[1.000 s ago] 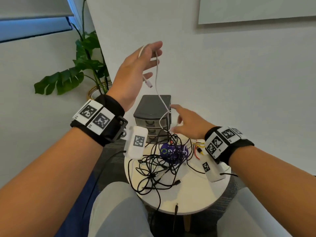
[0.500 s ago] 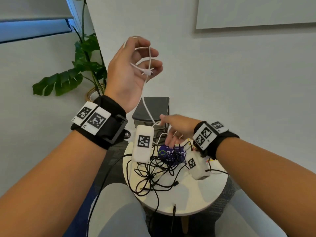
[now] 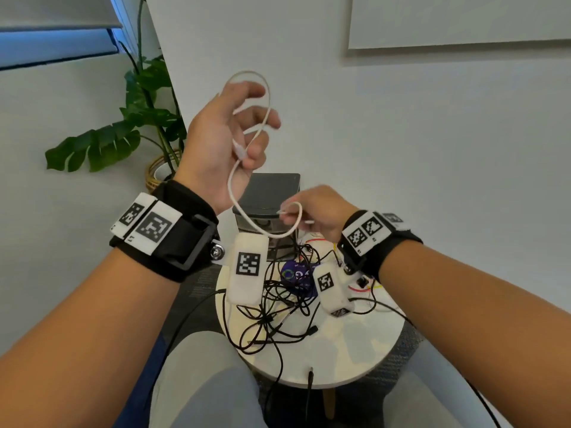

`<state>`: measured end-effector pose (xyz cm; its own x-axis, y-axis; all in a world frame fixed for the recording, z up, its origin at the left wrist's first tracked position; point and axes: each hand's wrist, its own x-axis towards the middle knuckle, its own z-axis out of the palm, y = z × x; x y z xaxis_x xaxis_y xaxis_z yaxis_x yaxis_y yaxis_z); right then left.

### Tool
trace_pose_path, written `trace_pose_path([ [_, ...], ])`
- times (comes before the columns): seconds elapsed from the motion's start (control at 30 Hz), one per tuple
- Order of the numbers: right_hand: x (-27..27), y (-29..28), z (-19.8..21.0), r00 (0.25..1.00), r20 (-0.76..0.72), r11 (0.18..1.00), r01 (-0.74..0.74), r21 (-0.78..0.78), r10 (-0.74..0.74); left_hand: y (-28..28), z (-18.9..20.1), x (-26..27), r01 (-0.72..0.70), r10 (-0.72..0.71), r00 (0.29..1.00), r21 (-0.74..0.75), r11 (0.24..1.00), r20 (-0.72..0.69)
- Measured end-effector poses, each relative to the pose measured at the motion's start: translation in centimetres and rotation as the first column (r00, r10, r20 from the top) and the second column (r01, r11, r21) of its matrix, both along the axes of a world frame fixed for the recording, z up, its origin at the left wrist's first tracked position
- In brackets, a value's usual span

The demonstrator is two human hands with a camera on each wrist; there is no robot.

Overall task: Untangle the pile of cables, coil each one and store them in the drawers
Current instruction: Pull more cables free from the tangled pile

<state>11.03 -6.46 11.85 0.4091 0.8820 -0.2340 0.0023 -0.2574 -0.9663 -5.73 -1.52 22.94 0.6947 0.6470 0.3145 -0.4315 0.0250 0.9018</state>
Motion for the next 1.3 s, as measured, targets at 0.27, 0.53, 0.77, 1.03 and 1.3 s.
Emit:
trace_pose_path([
  [0.27,1.1,-0.8,7.9,0.892,0.45,0.988,-0.039,0.151,-0.034,2.6,-5.8,0.1,-0.145,0.247,0.872,0.26,0.955,-0.422],
  [0.53,1.1,-2.3,14.0,0.875,0.47,0.97,-0.198,0.137,0.113,4.1,-8.8,0.7,0.016,0.281,0.735,0.43,0.903,-0.617],
  [0.77,0.6,-3.2,16.3,0.877,0.458,0.927,-0.282,0.248,0.144,2.3,-9.1,3.5,0.078,0.247,0.761,0.462,0.883,-0.6],
  [1.03,-0.8,-4.1,17.9,0.844,0.456,0.833,-0.452,0.318,0.284,-1.0,-10.4,8.2,0.246,0.017,0.785,0.336,0.909,-0.619],
  [1.3,1.8,-5.6,19.0,0.871,0.479,0.875,-0.315,0.367,0.112,1.3,-11.9,6.8,0.054,0.207,0.753,0.373,0.926,-0.624],
])
